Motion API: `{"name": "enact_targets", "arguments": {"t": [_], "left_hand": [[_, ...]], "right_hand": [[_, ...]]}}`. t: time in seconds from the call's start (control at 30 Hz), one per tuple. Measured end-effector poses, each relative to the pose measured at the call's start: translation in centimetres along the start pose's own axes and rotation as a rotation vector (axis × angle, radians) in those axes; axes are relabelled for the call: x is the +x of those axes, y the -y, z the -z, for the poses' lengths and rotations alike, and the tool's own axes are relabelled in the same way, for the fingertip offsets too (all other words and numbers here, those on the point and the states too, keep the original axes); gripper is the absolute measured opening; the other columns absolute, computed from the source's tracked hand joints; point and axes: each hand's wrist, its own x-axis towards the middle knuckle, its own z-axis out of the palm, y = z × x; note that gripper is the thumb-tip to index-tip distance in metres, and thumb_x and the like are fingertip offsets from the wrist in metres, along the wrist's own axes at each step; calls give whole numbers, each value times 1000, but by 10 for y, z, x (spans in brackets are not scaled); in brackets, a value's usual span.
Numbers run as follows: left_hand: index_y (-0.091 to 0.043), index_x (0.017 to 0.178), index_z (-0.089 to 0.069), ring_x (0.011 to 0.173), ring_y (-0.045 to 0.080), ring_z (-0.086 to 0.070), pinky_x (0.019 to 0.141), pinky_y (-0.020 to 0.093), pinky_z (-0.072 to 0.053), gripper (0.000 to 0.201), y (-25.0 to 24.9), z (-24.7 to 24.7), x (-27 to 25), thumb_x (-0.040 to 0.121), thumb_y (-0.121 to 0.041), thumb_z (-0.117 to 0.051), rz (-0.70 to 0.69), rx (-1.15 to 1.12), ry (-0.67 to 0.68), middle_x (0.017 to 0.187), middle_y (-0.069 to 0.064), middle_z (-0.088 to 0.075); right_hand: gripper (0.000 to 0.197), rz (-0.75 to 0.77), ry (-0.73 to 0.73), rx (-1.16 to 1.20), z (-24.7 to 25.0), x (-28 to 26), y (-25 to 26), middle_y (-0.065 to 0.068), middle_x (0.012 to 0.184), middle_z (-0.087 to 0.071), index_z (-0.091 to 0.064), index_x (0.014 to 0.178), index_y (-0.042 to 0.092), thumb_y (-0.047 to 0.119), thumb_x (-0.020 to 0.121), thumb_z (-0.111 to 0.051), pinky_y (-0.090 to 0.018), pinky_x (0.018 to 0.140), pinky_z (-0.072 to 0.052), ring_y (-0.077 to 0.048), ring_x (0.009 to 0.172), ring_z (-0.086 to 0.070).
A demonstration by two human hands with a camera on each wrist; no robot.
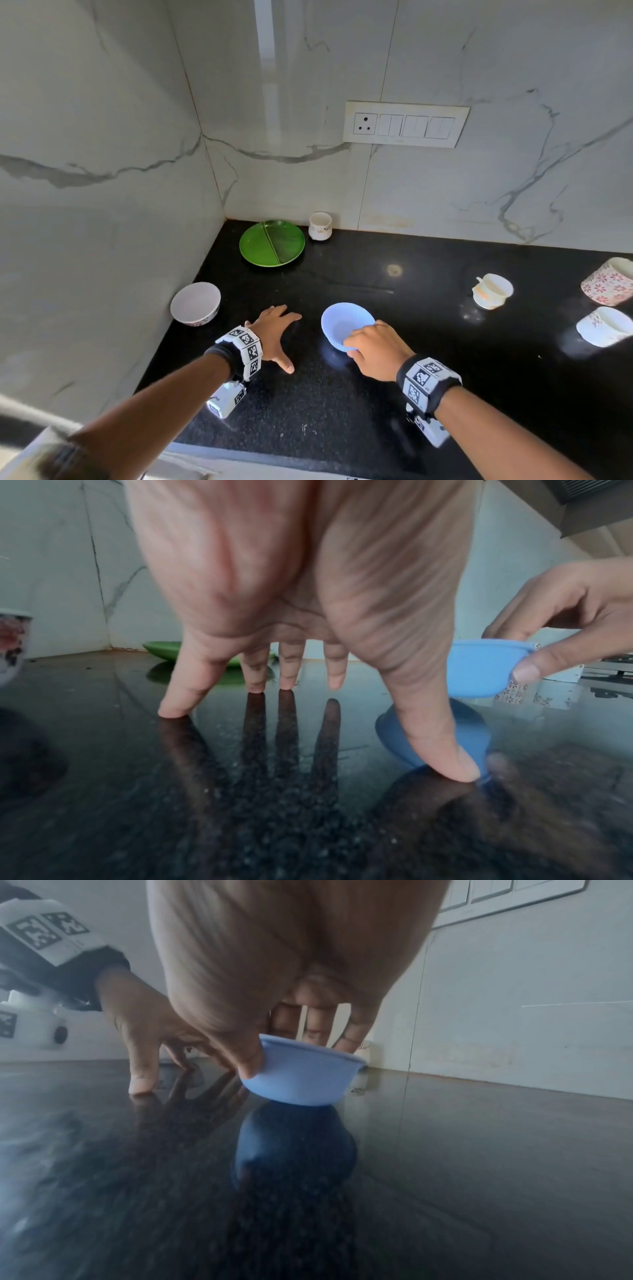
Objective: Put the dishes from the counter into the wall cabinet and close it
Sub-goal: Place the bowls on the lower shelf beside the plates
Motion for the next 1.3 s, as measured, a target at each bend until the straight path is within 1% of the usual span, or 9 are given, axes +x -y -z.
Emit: {"name": "enact_targets", "arguments": {"t": [0.17,0.27,0.43,0.57,0.73,0.83,1.1,1.23,1.3], "left_hand": [[-43,149,-21,148,25,-13,113,62,-24,115,2,5,1,53,-63,-81,-46,-93,-93,161,0,-15],[-37,144,-38,139,19,-35,113,42,-34,92,-2,28,-3,64,-69,-68,-145,-175,-341,150,-5,-38],[-26,127,-61,123,16,-54,103,38,-45,54,-23,109,-35,79,-51,-65,-327,-224,-762,131,-5,-60],[-23,118,-66,118,24,-56,103,32,-37,43,-37,199,-76,80,-43,-64,-485,-171,-1100,124,-1,-65],[-15,113,-69,113,26,-57,100,31,-34,35,-54,305,-140,83,-33,-68,-645,14,-1475,120,7,-65],[-16,111,-70,110,27,-58,97,29,-33,33,-60,355,-165,84,-34,-68,-642,107,-1621,118,8,-64],[-26,100,-70,111,28,-53,90,43,-46,36,-52,464,-198,82,-53,-55,-401,-13,-1665,114,0,-65],[-29,90,-70,106,27,-59,86,40,-48,35,-45,491,-196,78,-60,-57,-264,-94,-1540,107,0,-66],[-30,86,-69,102,24,-61,84,36,-48,32,-42,500,-192,79,-60,-61,-203,-126,-1475,103,-2,-66]], "right_hand": [[17,-23,-92,105,40,-2,0,1,83,-64,-64,89,19,27,92,-50,-31,74,-40,-25,74,-55],[19,-20,-132,113,75,-3,-1,2,80,-61,-64,90,18,30,93,-50,-34,70,-46,-25,73,-56],[19,52,-249,55,151,-7,6,6,65,-47,-60,79,16,27,93,-54,-30,64,-39,-20,63,-49],[24,120,-419,-28,213,-15,14,4,57,-35,-49,67,17,23,88,-57,-30,55,-27,-25,55,-37],[32,172,-498,-97,286,-24,29,4,82,-65,-65,88,23,41,89,-38,-37,69,-47,-27,73,-54],[23,259,-586,-125,333,-34,44,9,86,-68,-67,98,28,36,88,-48,-37,68,-49,-24,75,-59],[17,415,-743,-183,436,-47,73,12,88,-68,-70,100,28,31,90,-55,-38,70,-51,-16,81,-64],[15,453,-786,-215,493,-38,87,2,86,-70,-71,95,22,29,87,-60,-38,68,-51,-23,78,-64],[13,439,-800,-241,524,-26,93,9,79,-69,-72,92,23,29,83,-64,-35,68,-49,-17,72,-61]]}}
